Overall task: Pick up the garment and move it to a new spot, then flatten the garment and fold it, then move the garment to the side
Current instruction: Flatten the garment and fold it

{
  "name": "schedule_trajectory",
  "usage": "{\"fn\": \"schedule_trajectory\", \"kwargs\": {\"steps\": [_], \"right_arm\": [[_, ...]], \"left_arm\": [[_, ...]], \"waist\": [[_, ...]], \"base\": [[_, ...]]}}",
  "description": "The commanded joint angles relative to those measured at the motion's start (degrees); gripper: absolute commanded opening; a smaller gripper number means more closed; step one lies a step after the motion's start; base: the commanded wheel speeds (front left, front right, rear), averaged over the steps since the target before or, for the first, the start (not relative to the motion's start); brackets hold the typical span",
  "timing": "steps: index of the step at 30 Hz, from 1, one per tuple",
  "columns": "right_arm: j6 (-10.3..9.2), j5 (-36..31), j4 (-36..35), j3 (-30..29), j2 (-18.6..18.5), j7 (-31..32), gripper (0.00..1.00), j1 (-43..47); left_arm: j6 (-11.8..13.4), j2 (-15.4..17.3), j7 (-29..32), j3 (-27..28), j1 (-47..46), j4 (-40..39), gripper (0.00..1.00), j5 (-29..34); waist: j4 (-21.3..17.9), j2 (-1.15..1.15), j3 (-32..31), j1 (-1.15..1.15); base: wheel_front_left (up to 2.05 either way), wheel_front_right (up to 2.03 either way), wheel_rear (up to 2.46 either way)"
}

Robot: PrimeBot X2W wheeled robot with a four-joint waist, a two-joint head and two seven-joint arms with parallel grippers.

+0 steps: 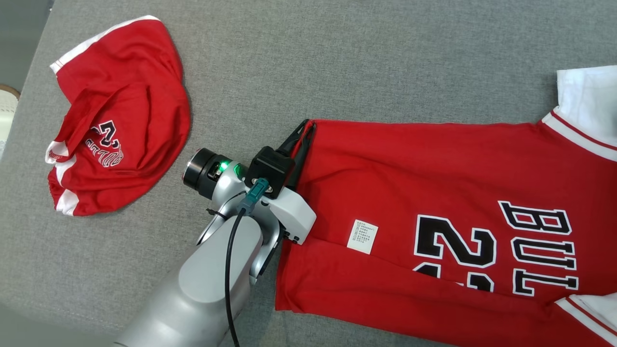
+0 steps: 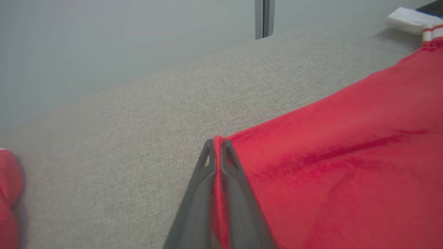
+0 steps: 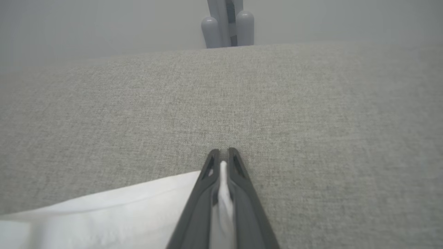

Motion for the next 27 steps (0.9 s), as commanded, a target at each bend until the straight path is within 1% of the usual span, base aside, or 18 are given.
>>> {"fn": "schedule_trajectory", "kwargs": {"steps": [1,6,19,27], "right_arm": [[0.0,1.0,1.0,1.3,0.7,0.6,0.0,1.1],[0.0,2.8,-0.9,3.5,0.7,-2.5,0.0,1.3],[0.0,8.9,-7.3,8.4,0.6,-15.8,0.0,4.2],[0.01,14.8,-12.0,10.1,0.0,-20.1,0.0,9.3]], "left_arm": [[0.5,0.2,-0.2,0.0,-1.2,0.3,0.0,-0.5],[0.6,0.2,-0.2,0.2,-1.6,1.0,0.0,-0.8],[0.5,1.9,-0.3,2.0,0.5,2.7,0.0,-1.0],[0.6,3.8,-0.3,3.5,2.4,3.6,0.0,-1.2]], "waist": [[-0.4,0.0,-0.1,0.0],[-1.5,0.0,-0.8,0.0],[-5.9,0.0,-5.2,0.0],[-8.8,0.0,-8.8,0.0]], "base": [[0.0,0.0,0.0],[0.0,0.0,0.0],[0.0,0.0,0.0],[0.0,0.0,0.0]]}}
